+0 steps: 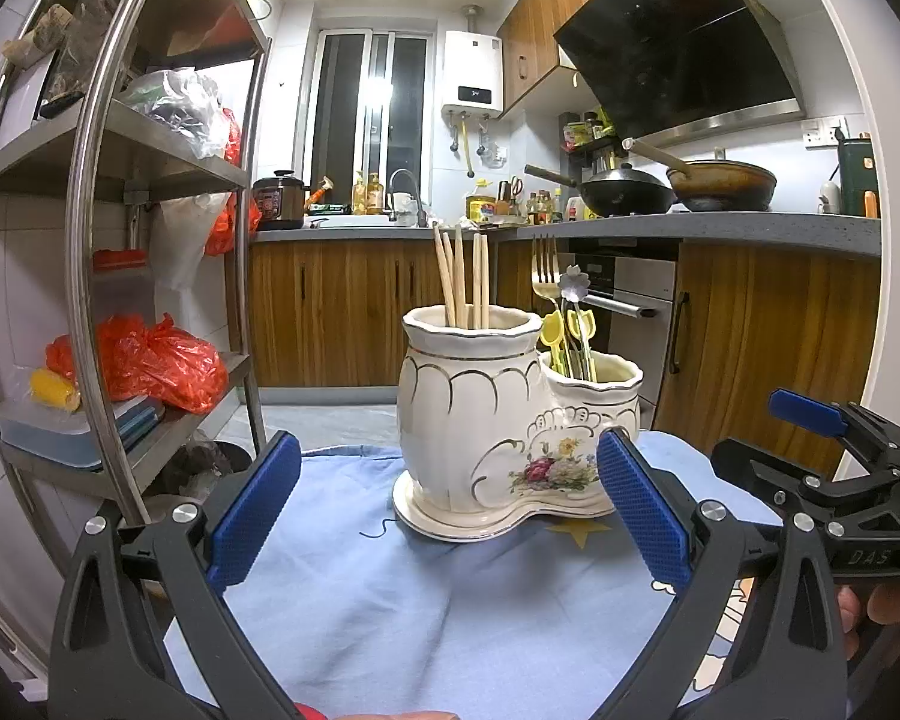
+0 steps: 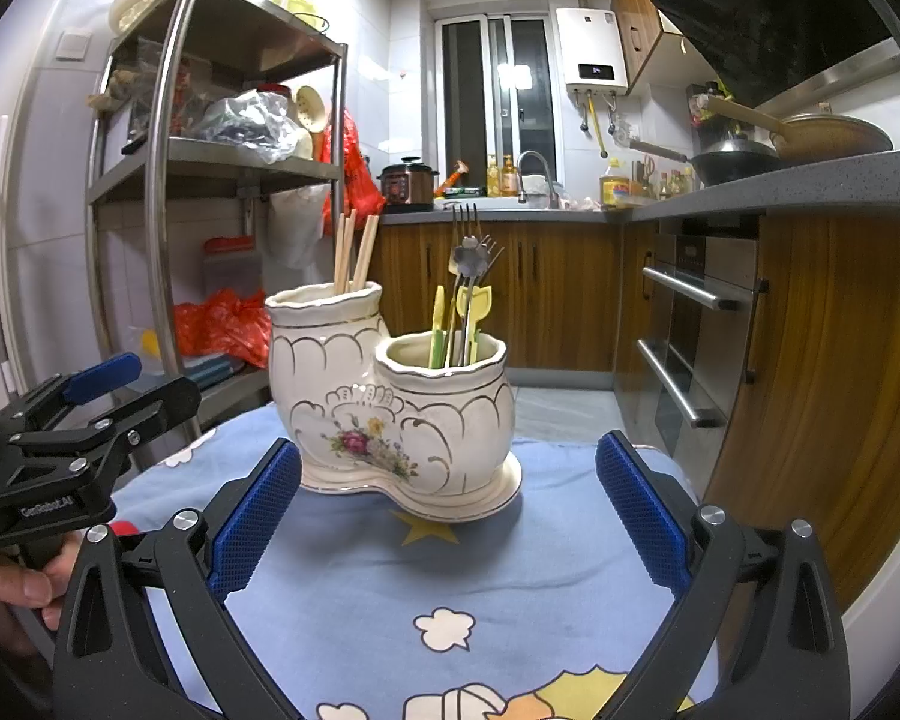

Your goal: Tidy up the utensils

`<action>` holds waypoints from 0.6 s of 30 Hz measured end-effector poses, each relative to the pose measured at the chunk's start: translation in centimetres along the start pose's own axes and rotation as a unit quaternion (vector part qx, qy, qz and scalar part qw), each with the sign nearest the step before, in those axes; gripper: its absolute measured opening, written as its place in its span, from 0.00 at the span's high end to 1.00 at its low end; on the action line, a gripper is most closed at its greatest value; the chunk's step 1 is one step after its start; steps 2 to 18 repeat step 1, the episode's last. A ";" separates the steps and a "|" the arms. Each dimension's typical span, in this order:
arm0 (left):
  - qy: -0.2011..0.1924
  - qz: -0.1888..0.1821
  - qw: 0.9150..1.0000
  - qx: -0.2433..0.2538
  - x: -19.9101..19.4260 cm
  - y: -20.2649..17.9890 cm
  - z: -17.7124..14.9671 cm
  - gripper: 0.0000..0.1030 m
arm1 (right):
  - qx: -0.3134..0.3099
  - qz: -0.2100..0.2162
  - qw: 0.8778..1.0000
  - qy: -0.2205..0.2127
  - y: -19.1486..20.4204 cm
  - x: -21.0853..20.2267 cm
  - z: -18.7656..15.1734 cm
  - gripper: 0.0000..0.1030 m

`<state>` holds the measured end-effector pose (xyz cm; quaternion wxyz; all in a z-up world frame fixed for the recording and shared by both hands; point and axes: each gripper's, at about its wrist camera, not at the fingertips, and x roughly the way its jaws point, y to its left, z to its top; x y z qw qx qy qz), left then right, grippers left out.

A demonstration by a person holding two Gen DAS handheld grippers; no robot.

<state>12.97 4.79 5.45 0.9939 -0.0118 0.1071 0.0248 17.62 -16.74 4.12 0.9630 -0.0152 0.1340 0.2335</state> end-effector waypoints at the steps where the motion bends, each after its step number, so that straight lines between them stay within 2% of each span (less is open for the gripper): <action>1: 0.000 0.000 1.000 0.000 0.0 0.0 0.0 0.05 | 0.000 0.000 1.000 0.000 0.0 0.0 0.0 0.05; 18: 0.000 0.000 1.000 0.000 0.0 0.0 0.0 0.05 | 0.000 0.000 1.000 0.000 0.0 0.0 0.0 0.05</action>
